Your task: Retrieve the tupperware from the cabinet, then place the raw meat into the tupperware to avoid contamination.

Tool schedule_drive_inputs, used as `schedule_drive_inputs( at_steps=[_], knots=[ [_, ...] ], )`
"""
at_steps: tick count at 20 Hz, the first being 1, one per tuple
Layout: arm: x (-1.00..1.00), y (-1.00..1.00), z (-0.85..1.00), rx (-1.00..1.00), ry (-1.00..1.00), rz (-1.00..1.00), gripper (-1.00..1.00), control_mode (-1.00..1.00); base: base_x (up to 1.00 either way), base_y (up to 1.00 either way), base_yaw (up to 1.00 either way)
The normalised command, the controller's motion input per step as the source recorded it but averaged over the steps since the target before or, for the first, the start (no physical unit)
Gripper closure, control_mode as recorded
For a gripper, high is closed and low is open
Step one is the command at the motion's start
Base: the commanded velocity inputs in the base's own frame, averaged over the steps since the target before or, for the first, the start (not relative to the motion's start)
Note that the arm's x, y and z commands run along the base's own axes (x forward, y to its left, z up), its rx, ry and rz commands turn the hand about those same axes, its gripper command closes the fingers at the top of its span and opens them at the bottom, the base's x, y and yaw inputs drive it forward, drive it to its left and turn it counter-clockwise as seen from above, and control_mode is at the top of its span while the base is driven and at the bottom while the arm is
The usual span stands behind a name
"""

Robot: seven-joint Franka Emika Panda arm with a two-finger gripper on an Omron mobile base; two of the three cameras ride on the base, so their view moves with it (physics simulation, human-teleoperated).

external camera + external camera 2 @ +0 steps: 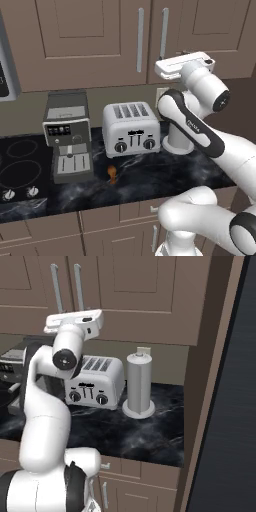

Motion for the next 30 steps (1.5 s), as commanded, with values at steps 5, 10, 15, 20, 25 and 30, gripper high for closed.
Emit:
schedule_drive_inputs(
  at_steps=[5,10,15,20,25,30],
  knots=[
    [0.29,0.04,0.0,0.0,0.0,-0.01,-1.0,-1.0,0.0,0.0,0.0],
    [0.29,0.01,0.0,0.0,0.0,-0.01,-1.0,-1.0,0.0,0.0,0.0],
    [0.29,0.0,0.0,0.0,0.0,0.0,-1.0,-1.0,0.0,0.0,0.0],
    [0.28,0.0,0.0,0.0,0.0,0.0,-1.0,-1.0,0.0,0.0,0.0],
    [0.28,0.02,0.0,0.0,0.0,0.0,-1.0,-1.0,0.0,0.0,0.0],
    [0.28,0.05,0.0,0.0,0.0,0.0,-1.0,-1.0,0.0,0.0,0.0]
  ],
)
